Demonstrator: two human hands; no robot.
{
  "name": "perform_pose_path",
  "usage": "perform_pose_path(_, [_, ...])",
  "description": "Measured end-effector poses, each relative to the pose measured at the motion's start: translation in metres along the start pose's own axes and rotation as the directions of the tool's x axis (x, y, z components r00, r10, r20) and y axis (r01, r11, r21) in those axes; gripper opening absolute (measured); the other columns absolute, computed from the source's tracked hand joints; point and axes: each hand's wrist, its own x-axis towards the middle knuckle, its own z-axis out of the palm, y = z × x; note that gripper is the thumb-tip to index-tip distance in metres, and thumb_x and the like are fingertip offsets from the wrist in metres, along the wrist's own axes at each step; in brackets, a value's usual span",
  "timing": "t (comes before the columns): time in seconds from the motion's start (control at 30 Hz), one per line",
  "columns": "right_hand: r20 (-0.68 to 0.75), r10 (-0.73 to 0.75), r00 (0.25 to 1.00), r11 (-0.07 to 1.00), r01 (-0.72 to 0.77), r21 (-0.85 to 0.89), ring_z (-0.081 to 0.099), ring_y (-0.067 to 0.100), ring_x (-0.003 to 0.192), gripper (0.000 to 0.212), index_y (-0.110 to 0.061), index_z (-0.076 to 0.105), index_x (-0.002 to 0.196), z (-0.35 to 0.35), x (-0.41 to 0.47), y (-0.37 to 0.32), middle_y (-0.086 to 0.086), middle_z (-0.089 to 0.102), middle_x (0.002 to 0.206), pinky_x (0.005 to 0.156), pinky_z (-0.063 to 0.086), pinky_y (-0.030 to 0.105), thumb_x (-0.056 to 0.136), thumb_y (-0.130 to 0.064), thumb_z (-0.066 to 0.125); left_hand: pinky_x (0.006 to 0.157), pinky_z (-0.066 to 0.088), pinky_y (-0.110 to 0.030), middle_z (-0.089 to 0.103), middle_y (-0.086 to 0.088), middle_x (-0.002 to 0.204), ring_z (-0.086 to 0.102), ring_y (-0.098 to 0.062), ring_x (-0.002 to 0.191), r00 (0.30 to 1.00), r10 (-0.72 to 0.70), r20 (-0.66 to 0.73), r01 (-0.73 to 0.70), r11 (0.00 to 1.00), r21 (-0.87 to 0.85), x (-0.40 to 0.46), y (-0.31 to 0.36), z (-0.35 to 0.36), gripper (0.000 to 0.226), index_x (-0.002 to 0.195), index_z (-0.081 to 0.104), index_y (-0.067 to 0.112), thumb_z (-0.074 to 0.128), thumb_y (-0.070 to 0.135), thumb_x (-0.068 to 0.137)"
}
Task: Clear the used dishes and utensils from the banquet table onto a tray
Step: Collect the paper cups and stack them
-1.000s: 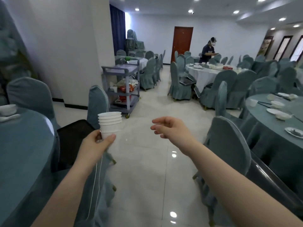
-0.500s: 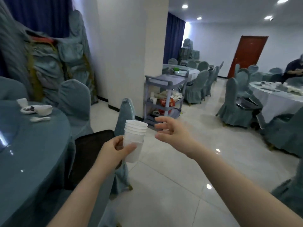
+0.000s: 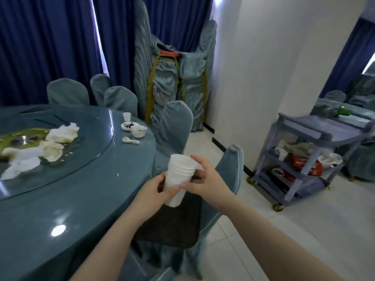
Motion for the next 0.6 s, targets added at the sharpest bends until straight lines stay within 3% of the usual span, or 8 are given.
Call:
perform_pose_path(0.13, [0.088, 0.041, 0.995, 0.993, -0.05, 0.104, 0.064, 0.013, 0.108, 0.069, -0.023, 0.042, 0.134, 0.001, 0.078, 0.02, 0.004, 0.062, 0.124, 0.089, 0.055, 0.029, 0.078, -0.001, 0.074, 0.081, 0.05, -0.015, 0.068, 0.012, 0.109, 0.064, 0.0, 0.098, 0.993, -0.021, -0.12, 0.019, 1.0, -0.017, 0.055, -0.017, -0.017, 0.04, 0.123, 0.058, 0.027, 0.07, 0.024, 0.085])
perform_pose_path(0.23, [0.219, 0.078, 0.973, 0.978, -0.118, 0.174, 0.065, 0.015, 0.108, 0.056, -0.02, 0.053, 0.122, 0.01, 0.125, 0.035, 0.003, 0.067, 0.118, 0.089, 0.055, 0.034, 0.076, 0.002, 0.075, 0.082, 0.05, -0.019, 0.065, 0.011, 0.112, 0.062, -0.005, 0.102, 0.977, -0.082, -0.195, 0.085, 0.996, 0.008, 0.074, -0.027, -0.028, 0.041, 0.12, 0.055, 0.027, 0.072, 0.03, 0.083])
perform_pose_path(0.37, [0.291, 0.098, 0.952, 0.968, -0.159, 0.192, 0.064, 0.02, 0.11, 0.062, -0.013, 0.053, 0.127, 0.031, 0.186, 0.053, 0.005, 0.067, 0.119, 0.093, 0.053, 0.041, 0.072, 0.002, 0.078, 0.075, 0.049, -0.014, 0.06, 0.018, 0.109, 0.059, 0.001, 0.099, 0.939, -0.156, -0.305, 0.17, 0.985, 0.02, 0.104, -0.047, -0.054, 0.042, 0.112, 0.049, 0.038, 0.074, 0.033, 0.08])
perform_pose_path(0.47, [0.315, 0.076, 0.946, 0.969, -0.144, 0.2, 0.064, 0.019, 0.11, 0.061, -0.014, 0.054, 0.126, 0.045, 0.238, 0.072, 0.004, 0.067, 0.119, 0.094, 0.053, 0.04, 0.071, 0.001, 0.079, 0.09, 0.05, -0.026, 0.059, 0.01, 0.117, 0.059, -0.006, 0.106, 0.877, -0.226, -0.423, 0.249, 0.968, 0.0, 0.13, -0.068, -0.072, 0.054, 0.128, 0.049, 0.027, 0.075, 0.027, 0.08])
perform_pose_path(0.6, [0.347, 0.099, 0.933, 0.955, -0.188, 0.232, 0.067, 0.014, 0.103, 0.053, -0.018, 0.057, 0.119, 0.063, 0.315, 0.11, -0.002, 0.07, 0.111, 0.092, 0.054, 0.036, 0.073, 0.002, 0.076, 0.099, 0.043, -0.029, 0.055, 0.001, 0.125, 0.054, -0.015, 0.115, 0.764, -0.338, -0.549, 0.38, 0.924, -0.04, 0.163, -0.102, -0.09, 0.059, 0.135, 0.045, 0.018, 0.072, 0.019, 0.083])
